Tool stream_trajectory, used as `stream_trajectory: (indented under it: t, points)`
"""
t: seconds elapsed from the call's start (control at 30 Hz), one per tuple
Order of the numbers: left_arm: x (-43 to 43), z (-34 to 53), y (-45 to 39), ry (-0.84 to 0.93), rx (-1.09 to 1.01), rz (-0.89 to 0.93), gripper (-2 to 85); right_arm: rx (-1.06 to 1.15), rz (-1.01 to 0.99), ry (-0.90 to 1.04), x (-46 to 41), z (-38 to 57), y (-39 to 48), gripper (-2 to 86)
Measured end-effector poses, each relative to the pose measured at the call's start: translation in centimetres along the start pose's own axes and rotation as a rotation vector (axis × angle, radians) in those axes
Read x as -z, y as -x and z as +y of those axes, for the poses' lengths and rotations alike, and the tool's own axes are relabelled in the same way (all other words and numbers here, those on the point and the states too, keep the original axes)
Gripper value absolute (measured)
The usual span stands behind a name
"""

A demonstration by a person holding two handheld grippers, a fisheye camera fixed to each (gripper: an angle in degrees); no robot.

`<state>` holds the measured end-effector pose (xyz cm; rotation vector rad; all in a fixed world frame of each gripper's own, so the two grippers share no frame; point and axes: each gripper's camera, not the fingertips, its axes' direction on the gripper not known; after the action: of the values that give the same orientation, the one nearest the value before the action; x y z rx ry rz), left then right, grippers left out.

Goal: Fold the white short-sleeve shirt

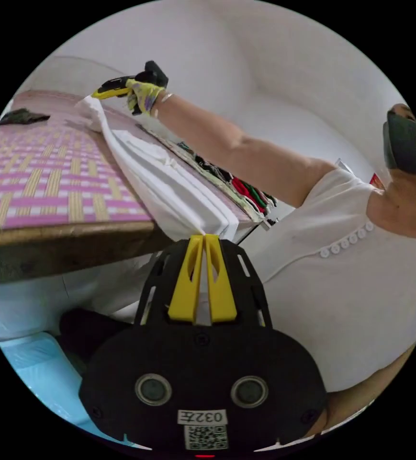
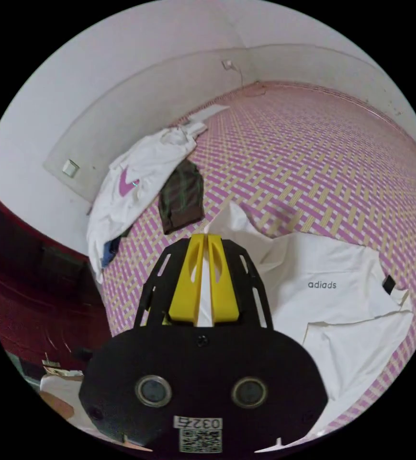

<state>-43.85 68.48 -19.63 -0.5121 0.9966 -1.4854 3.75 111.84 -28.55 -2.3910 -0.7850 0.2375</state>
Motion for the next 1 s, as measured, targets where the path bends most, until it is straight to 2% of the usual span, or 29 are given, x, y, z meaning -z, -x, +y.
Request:
stream_trajectory:
  t: [0.07, 0.17, 0.27, 0.37, 0.47, 0.6, 0.7, 0.8, 0.87, 1.0]
  points:
    - [0.0, -2.9, -2.7, 0.017, -0.081, 0.023, -0.9, -0.053, -0.185, -0.164, 6.0, 3.5, -4.5, -0.9]
    - [-2.0, -6.9, -5.7, 0.103, -0.141, 0.061, -0.9, -0.116, -0.243, -0.285, 11.8, 8.7, -10.5, -0.9]
    - [-6.6, -10.1, -7.0, 0.253, -0.129, 0.068, -0.9, -0.222, -0.166, -0.317, 14.6, 14.0, -16.9, -0.8]
    - [-12.0, -11.5, -5.9, 0.417, -0.051, 0.068, -0.9, -0.355, -0.173, -0.266, 13.8, 18.4, -22.8, -0.8]
    - [-14.7, -11.7, -5.0, 0.49, 0.0, 0.059, -0.9, -0.424, -0.183, -0.237, 12.4, 21.0, -25.9, -0.8]
    - [-14.7, -12.3, -4.7, 0.504, 0.017, 0.042, -0.8, -0.414, -0.219, -0.298, 13.1, 22.1, -26.6, -0.8]
    - [-13.3, -13.2, -5.2, 0.468, 0.0, 0.059, -0.7, -0.362, -0.168, -0.346, 14.8, 22.4, -25.7, -0.6]
    - [-13.5, -13.4, -5.0, 0.501, -0.019, 0.047, -0.3, -0.373, -0.095, -0.314, 14.8, 22.8, -25.8, 0.1]
    - [-14.0, -13.1, -4.7, 0.534, -0.027, 0.068, 1.5, -0.46, -0.033, -0.2, 13.6, 23.7, -27.2, 3.2]
    - [-12.4, -11.6, -5.4, 0.559, -0.125, 0.138, 4.3, -0.475, 0.004, -0.254, 15.9, 27.2, -26.8, 6.7]
